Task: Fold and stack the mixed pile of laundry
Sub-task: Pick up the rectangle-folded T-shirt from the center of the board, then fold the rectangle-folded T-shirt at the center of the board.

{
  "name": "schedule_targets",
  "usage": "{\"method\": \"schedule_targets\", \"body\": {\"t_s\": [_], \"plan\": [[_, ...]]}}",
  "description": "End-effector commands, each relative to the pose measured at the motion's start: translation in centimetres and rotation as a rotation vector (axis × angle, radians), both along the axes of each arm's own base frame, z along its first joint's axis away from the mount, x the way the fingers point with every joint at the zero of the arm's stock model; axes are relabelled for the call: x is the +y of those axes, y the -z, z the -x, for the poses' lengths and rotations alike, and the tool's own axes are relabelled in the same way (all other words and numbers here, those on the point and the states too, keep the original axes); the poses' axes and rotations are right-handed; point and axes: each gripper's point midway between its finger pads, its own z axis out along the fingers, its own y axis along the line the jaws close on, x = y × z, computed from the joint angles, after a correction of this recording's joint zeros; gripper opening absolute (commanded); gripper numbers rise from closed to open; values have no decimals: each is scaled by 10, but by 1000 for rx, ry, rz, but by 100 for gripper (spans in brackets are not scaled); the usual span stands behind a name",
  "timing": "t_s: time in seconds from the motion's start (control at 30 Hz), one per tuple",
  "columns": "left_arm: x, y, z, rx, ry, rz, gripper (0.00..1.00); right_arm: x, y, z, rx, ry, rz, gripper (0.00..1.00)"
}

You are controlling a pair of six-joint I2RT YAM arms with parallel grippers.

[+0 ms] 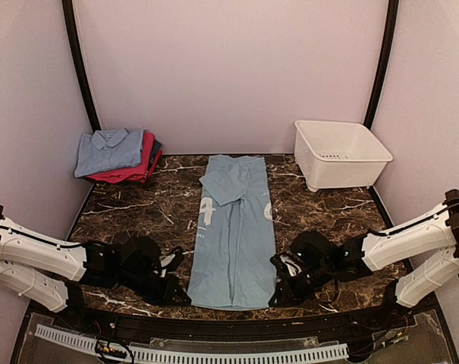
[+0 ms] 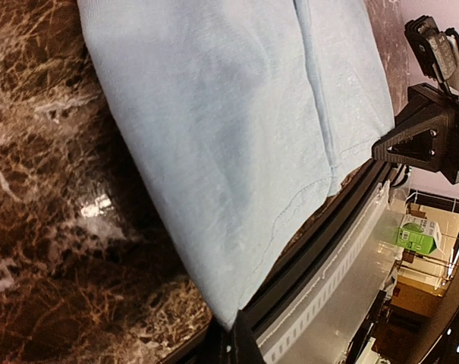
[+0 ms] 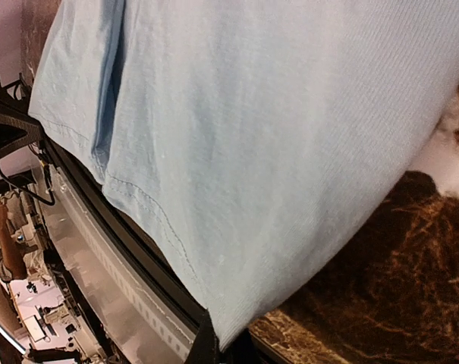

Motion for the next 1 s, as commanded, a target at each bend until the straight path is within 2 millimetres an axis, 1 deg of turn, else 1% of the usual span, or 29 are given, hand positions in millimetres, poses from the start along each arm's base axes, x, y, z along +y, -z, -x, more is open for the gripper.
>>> {"method": "schedule_targets", "body": {"t_s": [0.0,0.03,0.07,0.1,0.17,0.27,0.4,0.53,0.57,0.6,0.63,0.67,0.7,0.73,0.77,0.8,0.83,0.87,0.9,0.93,0.97], "plan": [[4,-19,-2,-36,-21,15,0,-2,-24,-9,-72,41,-13,0],[2,-29,-9,-68,-35,23,0,-1,-29,-13,-92,46,-13,0],[3,-30,-12,-82,-34,11,0,-1,-33,-17,-107,50,-11,0],[-1,-39,-17,-103,-41,24,0,0,-36,-22,-120,55,-11,0],[-6,-45,-24,-123,-46,30,0,0,-39,-29,-137,64,-7,0],[-11,-47,-32,-144,-55,32,0,-2,-41,-38,-159,77,-6,0],[-12,-45,-41,-160,-70,32,0,-6,-42,-50,-185,96,-1,0],[-10,-48,-55,-176,-96,37,0,-7,-51,-68,-232,104,-7,0],[-9,-51,-65,-181,-122,50,0,-6,-53,-74,-244,104,-9,0],[-11,-54,-70,-180,-129,77,0,-6,-54,-82,-254,106,-8,0],[-8,-58,-84,-190,-164,99,0,-5,-57,-90,-269,106,-7,0],[-9,-60,-90,-189,-168,110,0,-5,-59,-98,-283,110,-4,0],[-5,-61,-102,-208,-184,110,0,-3,-66,-109,-305,112,-11,0],[-6,-65,-115,-220,-200,106,0,-3,-70,-121,-328,115,-13,0],[-10,-70,-126,-246,-185,94,0,-2,-72,-132,-343,120,-12,0],[-9,-70,-135,-270,-178,78,0,-2,-75,-143,-359,124,-8,0],[-15,-72,-147,-278,-176,69,0,-2,-76,-154,-372,125,-3,0],[-15,-74,-157,-300,-174,61,0,-3,-78,-167,-386,132,-1,0],[-19,-77,-170,-313,-181,57,0,-5,-80,-180,-400,138,3,0],[-16,-79,-183,-328,-198,52,0,-6,-78,-191,-405,142,10,0],[-21,-82,-196,-338,-208,57,0,-8,-80,-205,-418,151,7,0]]}}
